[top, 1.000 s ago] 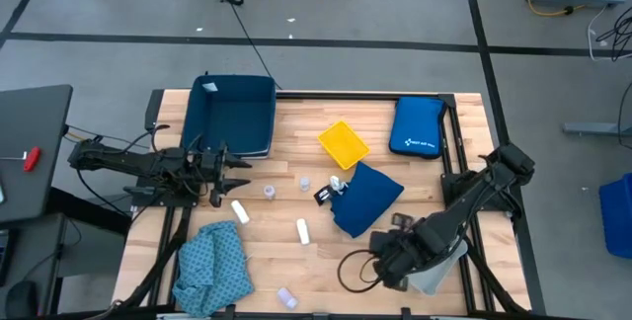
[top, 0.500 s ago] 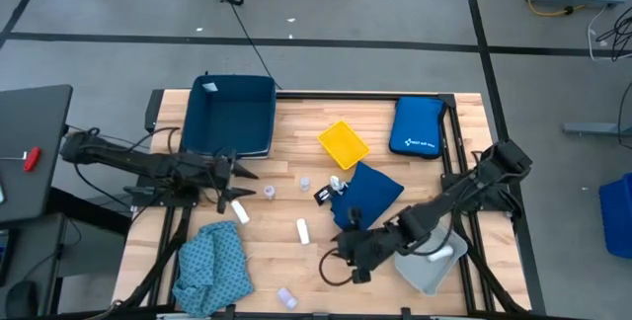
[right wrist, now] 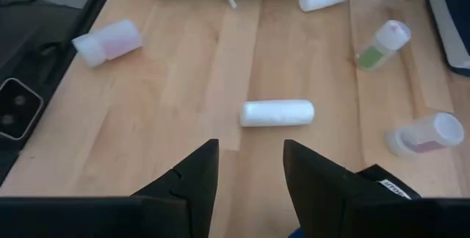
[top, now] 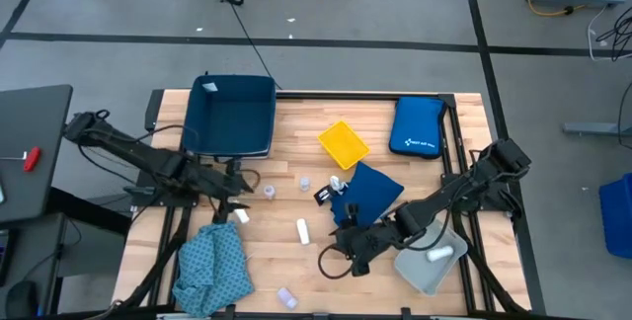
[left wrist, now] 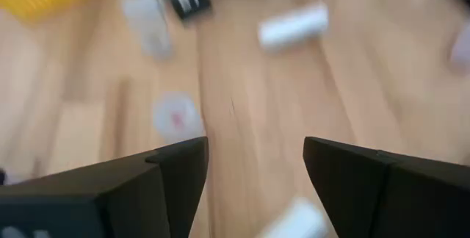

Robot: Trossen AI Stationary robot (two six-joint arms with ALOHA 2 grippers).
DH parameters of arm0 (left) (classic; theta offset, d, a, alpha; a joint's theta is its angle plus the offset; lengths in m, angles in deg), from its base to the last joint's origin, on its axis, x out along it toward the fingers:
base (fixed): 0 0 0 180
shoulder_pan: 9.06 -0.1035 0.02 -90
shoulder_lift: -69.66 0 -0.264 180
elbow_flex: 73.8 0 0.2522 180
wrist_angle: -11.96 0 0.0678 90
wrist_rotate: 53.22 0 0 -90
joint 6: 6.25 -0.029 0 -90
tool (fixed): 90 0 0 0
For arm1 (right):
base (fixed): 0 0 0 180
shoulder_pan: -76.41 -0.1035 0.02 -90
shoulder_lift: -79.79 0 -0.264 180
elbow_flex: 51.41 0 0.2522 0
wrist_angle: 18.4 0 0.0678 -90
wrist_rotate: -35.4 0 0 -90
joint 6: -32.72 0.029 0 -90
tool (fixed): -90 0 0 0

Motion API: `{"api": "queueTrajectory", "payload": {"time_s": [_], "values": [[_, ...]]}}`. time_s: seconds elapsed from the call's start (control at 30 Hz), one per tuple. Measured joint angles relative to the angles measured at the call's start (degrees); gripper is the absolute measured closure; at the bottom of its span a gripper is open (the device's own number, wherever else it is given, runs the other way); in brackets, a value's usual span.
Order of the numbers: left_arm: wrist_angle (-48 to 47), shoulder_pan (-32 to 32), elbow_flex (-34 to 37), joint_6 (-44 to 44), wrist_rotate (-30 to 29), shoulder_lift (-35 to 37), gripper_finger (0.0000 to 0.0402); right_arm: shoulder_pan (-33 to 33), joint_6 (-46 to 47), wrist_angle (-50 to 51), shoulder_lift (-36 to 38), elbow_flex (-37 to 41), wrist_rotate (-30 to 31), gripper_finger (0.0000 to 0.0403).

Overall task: Pick & place medical supplies in basket/bin
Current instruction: Put the left white rolled gauze into the gray bin

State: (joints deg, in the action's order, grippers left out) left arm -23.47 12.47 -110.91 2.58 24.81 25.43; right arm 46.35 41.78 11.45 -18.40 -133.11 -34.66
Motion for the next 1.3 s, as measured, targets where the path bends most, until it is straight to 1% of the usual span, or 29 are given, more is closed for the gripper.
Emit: {"api": "queueTrajectory", "payload": {"time_s": [0.07,0.17,0.5,0.67,0.8,0.9,0.97,1.03,1.2,1.23,1.3], "values": [[-5.1,2.0,-2.7,1.0,0.0,-3.4,0.0171,0.0,-0.2,0.1,0.0,0.0,0.0,0.0242],[-8.9,4.4,-5.0,0.9,-0.1,-8.3,0.0171,0.0,-1.0,0.2,0.0,0.0,0.1,0.0242],[-9.9,7.4,-5.5,-0.3,0.0,-24.3,0.0171,-0.1,-1.1,0.2,0.0,0.0,0.0,0.0242],[-9.8,7.4,-5.5,-0.3,0.4,-29.1,0.0171,-0.2,-1.1,0.2,0.0,0.0,0.1,0.0242],[-9.6,7.4,-5.7,-0.3,0.5,-30.3,0.0178,-0.2,-1.1,0.2,0.0,0.0,0.1,0.0242],[-9.4,7.4,-5.7,-0.3,0.4,-30.4,0.0198,-0.2,-1.1,0.1,0.0,0.0,0.1,0.0243],[-9.2,7.4,-5.6,0.0,0.4,-30.4,0.0222,-0.2,-1.0,0.0,0.0,0.0,0.1,0.0243],[-9.2,7.4,-5.6,0.6,0.7,-30.4,0.0254,-0.2,-1.0,0.0,0.0,0.0,0.1,0.0243],[-8.5,7.4,-5.6,4.0,-0.2,-30.4,0.0353,-0.2,-0.9,0.0,0.0,0.0,0.1,0.0243],[-8.2,7.4,-5.6,4.5,-0.4,-30.4,0.0361,-0.2,-0.9,0.0,0.0,0.0,0.1,0.0243],[-6.7,7.4,-5.4,5.4,-0.7,-30.5,0.0361,-0.2,-0.9,0.0,0.0,0.0,0.1,0.0243]]}}
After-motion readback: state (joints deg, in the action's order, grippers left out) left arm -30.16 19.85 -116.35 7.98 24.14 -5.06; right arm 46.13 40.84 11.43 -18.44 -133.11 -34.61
